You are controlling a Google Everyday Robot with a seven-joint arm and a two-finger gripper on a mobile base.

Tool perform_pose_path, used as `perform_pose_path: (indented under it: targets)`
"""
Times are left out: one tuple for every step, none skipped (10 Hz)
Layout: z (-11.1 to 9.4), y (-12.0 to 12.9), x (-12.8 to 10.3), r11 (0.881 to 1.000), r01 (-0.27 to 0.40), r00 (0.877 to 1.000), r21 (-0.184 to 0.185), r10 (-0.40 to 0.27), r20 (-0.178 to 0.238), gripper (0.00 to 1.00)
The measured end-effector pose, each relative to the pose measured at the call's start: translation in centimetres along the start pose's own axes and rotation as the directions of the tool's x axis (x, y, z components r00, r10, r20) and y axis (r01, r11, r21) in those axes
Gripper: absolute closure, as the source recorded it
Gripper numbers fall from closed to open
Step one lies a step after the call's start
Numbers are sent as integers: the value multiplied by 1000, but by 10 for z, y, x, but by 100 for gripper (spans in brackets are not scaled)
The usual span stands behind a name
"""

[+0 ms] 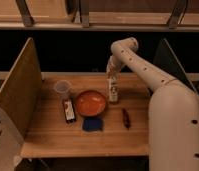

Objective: Stand the bottle upright

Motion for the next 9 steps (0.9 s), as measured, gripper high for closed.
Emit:
perform_pose_path:
  targets:
    - [-2,3,-1,1000,17,1000,-6,-16,18,100]
    - [-3,5,-1,999,30,999,-15,-30,31,100]
    - [-5,9,0,998,54,997,-30,-52,52,100]
    - [-5,11,1,997,70,996,-40,-67,64,100]
    - [-6,13,2,995,89,993,-53,-84,80,100]
    - [-7,13,2,992,108,990,-60,-102,93,100]
    - [-8,13,1,990,127,987,-62,-120,106,100]
    - [-9,11,0,988,145,983,-59,-137,118,100]
    - [-11,10,-3,985,163,979,-55,-155,133,100]
